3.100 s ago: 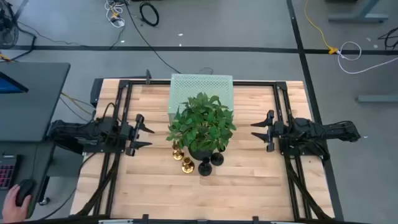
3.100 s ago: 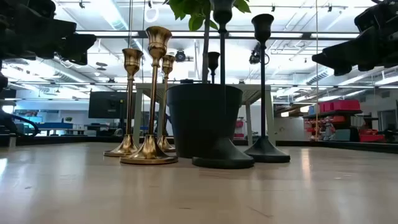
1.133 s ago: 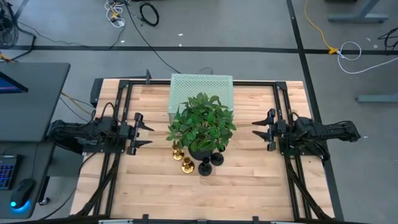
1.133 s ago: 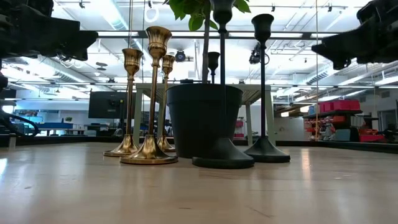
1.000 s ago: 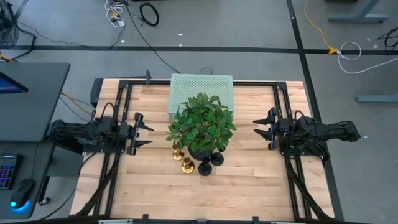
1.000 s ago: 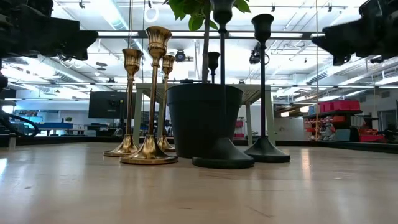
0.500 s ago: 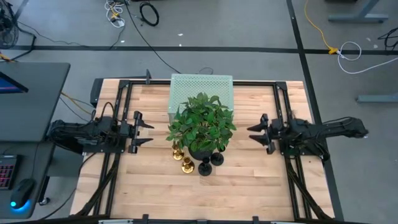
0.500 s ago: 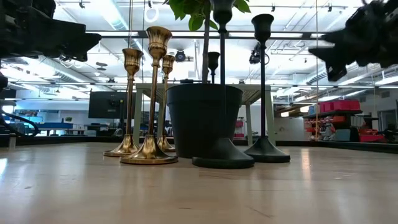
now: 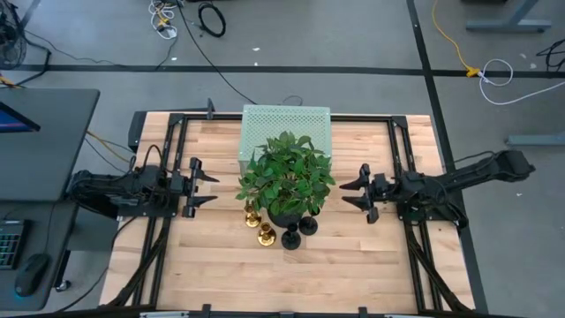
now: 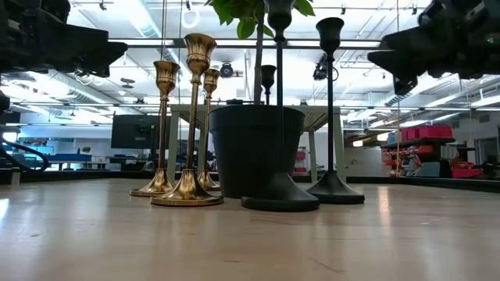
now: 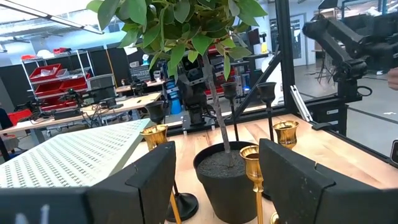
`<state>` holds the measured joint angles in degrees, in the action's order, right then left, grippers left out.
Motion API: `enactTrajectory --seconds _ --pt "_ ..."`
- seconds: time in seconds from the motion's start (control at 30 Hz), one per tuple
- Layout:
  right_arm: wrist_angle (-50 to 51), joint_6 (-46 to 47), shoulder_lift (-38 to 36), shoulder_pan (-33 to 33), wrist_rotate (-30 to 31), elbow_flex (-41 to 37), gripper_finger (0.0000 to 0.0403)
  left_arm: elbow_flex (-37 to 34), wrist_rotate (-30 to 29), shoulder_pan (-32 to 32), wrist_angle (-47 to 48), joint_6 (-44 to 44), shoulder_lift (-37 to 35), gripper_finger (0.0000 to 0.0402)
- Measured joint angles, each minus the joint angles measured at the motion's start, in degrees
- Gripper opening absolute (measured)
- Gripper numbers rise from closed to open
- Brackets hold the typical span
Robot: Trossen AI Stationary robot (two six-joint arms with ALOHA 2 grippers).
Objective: Pick & Place candle stick holders
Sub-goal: Put the right black candle holder on the shelf
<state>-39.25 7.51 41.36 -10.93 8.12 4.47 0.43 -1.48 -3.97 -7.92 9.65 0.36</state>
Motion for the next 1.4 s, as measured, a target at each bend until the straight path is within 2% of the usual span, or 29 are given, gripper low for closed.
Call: enactTrajectory --seconds 0.27,0.53,0.73,1.07,1.23,1.4 --pt "-4.38 -1.18 13.75 -3.14 0.15 4.56 0.0171 0.0 0.0 0.0 0.04 -0.04 0.0 0.0231" --pt "-9.68 1.6 26.56 -6.92 6.88 6.68 0.0171 0.0 0.01 0.0 0.1 -0.04 0.0 0.0231" --pt "-11.23 0.75 37.41 -8.77 7.93 12.54 0.0171 0.0 0.02 0.0 0.42 -0.04 0.0 0.0231" --pt "-12.3 1.03 46.02 -8.8 7.93 18.49 0.017 0.0 0.02 0.0 0.86 -0.07 0.0 0.0231" --pt "-12.22 0.52 46.78 -8.8 7.94 19.23 0.0138 0.0 0.02 -0.01 1.0 -0.07 0.0 0.0231" --pt "-11.99 0.16 46.78 -8.7 7.94 19.23 0.0068 0.0 0.02 0.0 1.44 -0.07 0.0 0.0231"
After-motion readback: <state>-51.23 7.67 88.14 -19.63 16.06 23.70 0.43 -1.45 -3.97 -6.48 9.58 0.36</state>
